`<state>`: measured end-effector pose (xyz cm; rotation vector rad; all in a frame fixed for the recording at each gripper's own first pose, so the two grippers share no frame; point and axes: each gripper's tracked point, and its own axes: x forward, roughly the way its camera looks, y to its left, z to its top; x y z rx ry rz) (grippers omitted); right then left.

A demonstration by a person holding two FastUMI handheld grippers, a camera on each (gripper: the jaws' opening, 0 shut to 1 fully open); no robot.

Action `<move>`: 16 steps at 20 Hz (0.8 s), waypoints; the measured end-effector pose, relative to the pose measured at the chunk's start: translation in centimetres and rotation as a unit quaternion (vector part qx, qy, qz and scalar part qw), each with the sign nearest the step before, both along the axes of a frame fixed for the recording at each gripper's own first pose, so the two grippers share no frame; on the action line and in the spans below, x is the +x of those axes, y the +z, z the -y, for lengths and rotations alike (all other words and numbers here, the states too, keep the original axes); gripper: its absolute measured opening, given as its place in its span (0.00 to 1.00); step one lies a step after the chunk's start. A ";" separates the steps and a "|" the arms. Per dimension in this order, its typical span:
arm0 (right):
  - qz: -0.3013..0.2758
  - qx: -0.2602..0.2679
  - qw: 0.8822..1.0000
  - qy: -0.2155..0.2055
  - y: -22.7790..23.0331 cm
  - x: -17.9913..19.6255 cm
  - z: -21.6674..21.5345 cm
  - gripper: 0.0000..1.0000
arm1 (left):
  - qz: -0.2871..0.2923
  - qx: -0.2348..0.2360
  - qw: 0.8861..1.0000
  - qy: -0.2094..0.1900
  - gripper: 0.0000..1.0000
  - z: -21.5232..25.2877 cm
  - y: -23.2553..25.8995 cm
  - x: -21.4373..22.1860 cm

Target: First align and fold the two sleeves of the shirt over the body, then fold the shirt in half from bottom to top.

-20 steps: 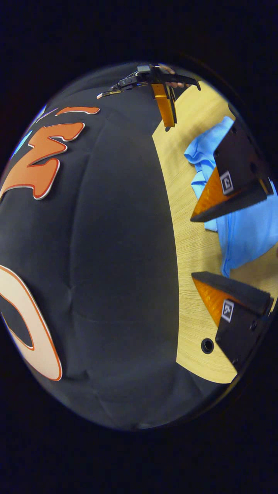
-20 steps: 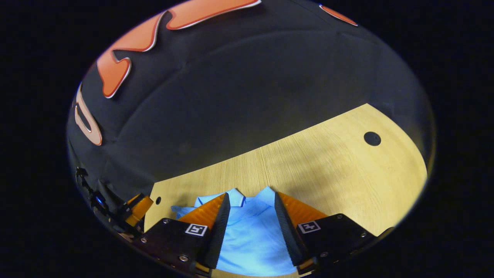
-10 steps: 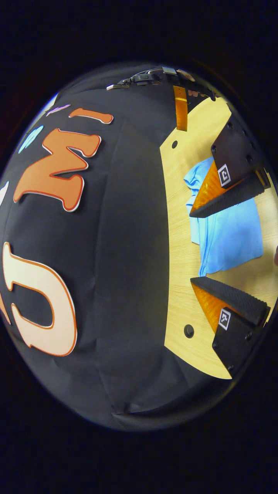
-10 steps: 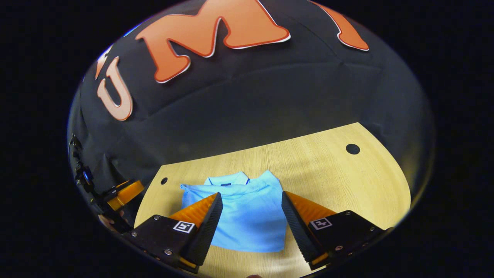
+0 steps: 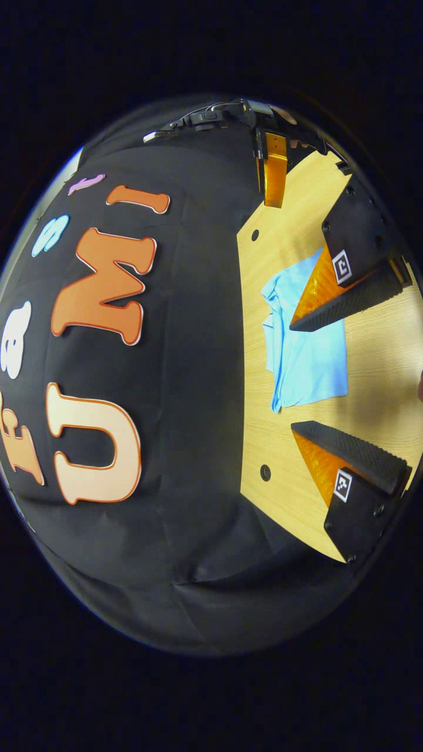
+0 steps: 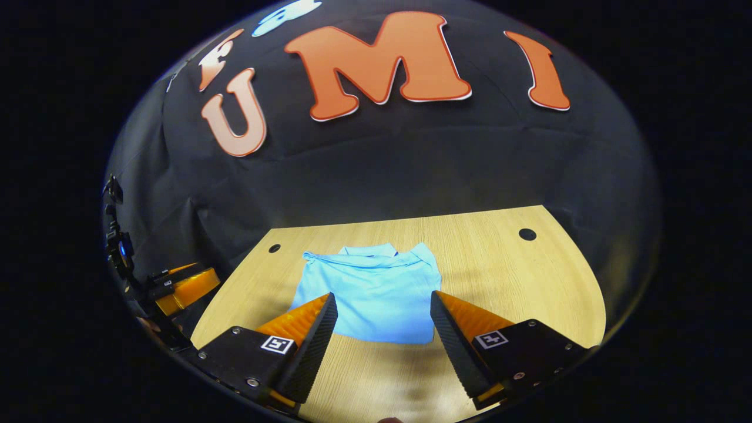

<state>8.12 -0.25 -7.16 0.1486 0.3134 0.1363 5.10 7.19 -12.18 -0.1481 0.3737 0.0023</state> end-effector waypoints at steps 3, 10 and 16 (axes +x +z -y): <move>0.036 -0.029 0.999 -0.023 0.8 -2.8 0.1 0.96 | 0.013 0.008 1.000 0.006 0.98 1.0 0.8 -3.8; 0.108 -0.054 0.992 -0.035 3.2 -9.1 0.5 0.97 | 0.112 0.023 0.993 0.033 0.98 1.1 5.6 -8.8; 0.131 -0.076 0.988 -0.028 4.1 -10.5 0.3 0.97 | 0.128 0.004 0.991 0.036 0.98 2.1 7.1 -9.2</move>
